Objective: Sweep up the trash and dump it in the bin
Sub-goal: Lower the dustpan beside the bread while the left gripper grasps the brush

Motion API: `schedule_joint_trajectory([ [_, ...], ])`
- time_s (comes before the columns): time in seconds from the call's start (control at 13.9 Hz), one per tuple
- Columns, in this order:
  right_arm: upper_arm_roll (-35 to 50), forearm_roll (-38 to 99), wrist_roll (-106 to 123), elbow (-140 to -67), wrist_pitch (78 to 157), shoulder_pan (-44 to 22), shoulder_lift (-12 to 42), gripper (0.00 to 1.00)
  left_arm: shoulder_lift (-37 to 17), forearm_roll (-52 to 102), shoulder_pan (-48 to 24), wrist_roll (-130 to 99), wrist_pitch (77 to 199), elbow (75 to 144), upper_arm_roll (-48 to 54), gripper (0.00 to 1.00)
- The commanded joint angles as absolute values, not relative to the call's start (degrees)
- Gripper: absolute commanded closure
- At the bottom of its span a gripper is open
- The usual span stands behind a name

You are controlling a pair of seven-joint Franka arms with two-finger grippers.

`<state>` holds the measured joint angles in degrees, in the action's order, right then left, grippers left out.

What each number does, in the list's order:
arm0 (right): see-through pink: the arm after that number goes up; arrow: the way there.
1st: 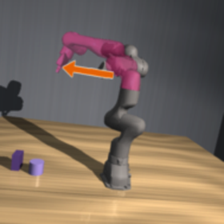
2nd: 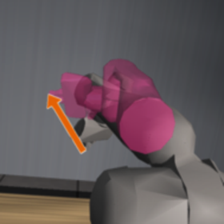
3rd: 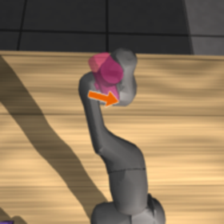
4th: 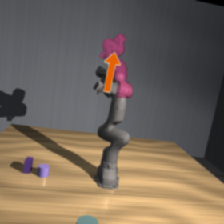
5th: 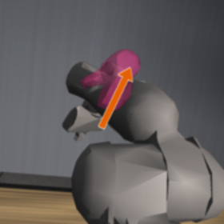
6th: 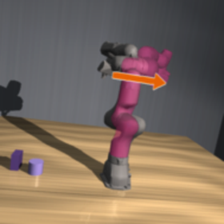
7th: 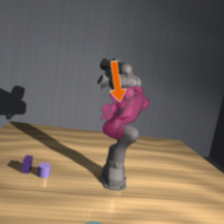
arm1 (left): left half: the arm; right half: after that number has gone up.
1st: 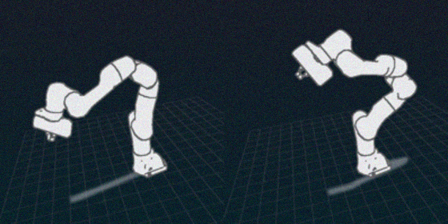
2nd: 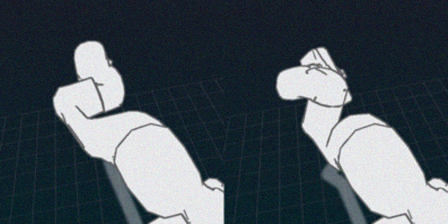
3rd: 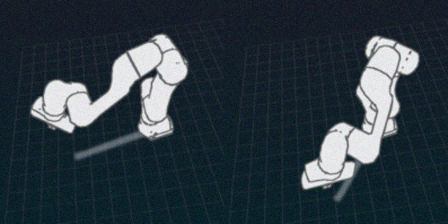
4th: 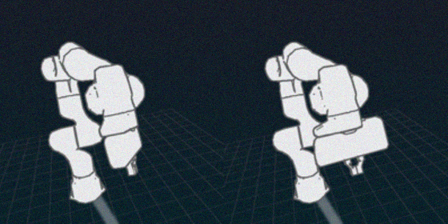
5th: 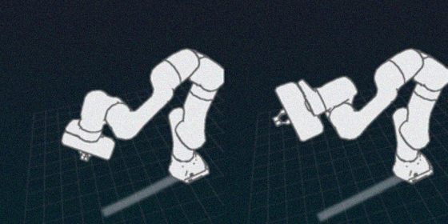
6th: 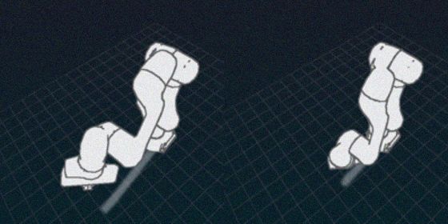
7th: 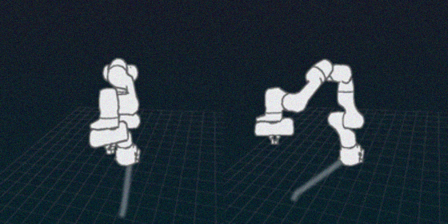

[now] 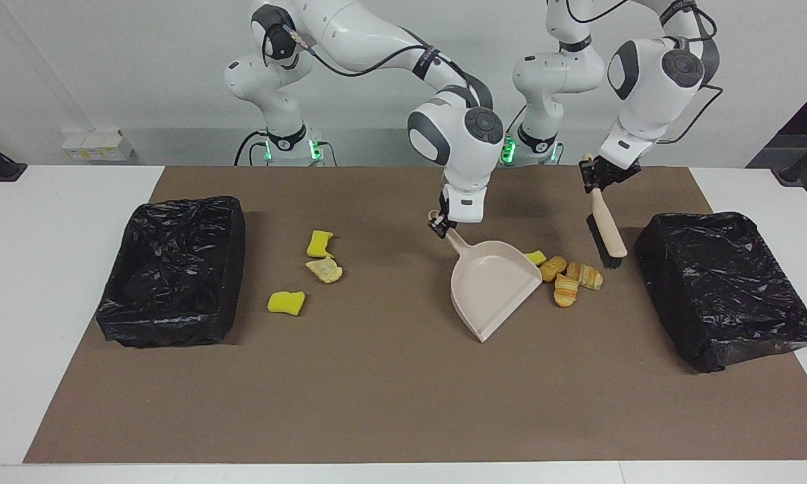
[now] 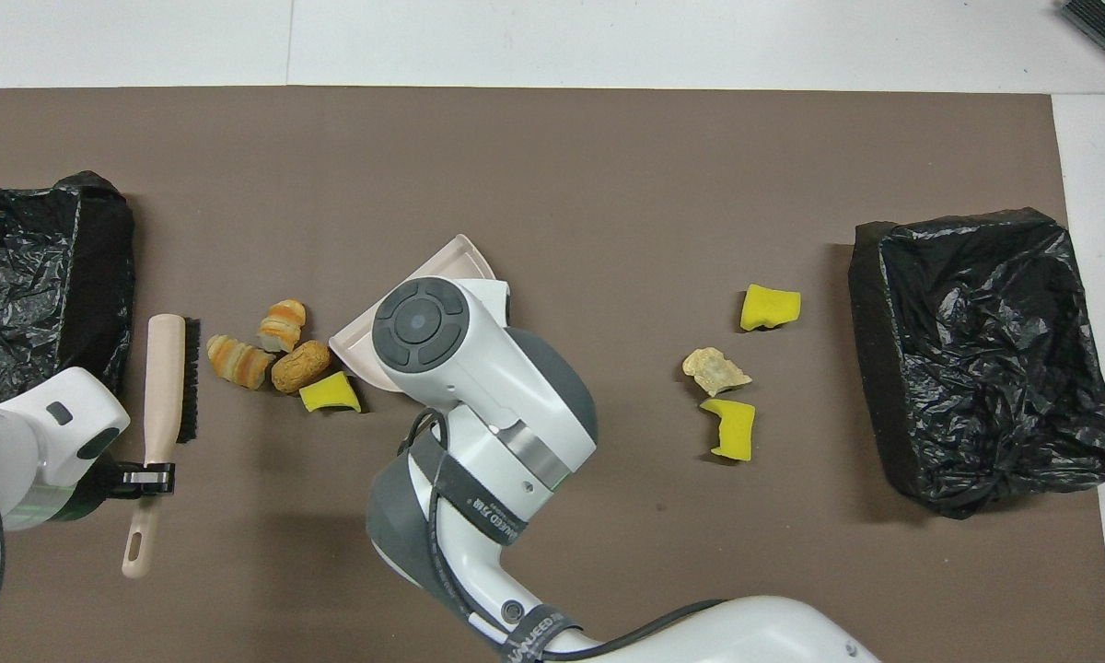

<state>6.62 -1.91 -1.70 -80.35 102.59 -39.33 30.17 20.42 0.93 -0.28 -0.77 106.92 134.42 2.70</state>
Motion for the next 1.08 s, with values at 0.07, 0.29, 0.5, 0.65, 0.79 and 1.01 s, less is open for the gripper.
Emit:
schedule_joint_trajectory([
  [0.07, 7.12, -0.97, 4.13, -84.55, 101.61, -38.93, 26.72, 1.00, 18.46, 0.62, 0.35, -0.26, 106.44, 131.49, 3.34, 1.00],
  [0.29, 7.47, -1.23, 7.54, -84.64, 99.06, -38.94, 25.85, 1.00, 18.54, 0.62, 1.57, -0.44, 105.74, 131.57, 3.34, 1.00],
  [0.5, 7.47, -1.49, 16.57, -85.16, 95.99, -36.92, 21.99, 1.00, 18.46, 0.62, 5.61, 0.26, 106.78, 131.57, 3.34, 1.00],
  [0.65, 7.38, -1.76, 24.66, -85.25, 94.66, -34.81, 19.87, 1.00, 18.02, 0.62, 8.07, 2.09, 109.32, 131.48, 3.34, 1.00],
  [0.79, 7.38, -1.94, 30.47, -85.34, 95.35, -34.02, 20.04, 1.00, 17.58, 0.62, 11.15, 4.39, 110.21, 131.57, 3.34, 1.00],
  [1.01, 7.38, -1.49, 36.20, -90.50, 96.85, -33.05, 17.86, 1.00, 16.17, 0.53, 10.38, 2.82, 110.48, 132.10, 3.43, 1.00],
])
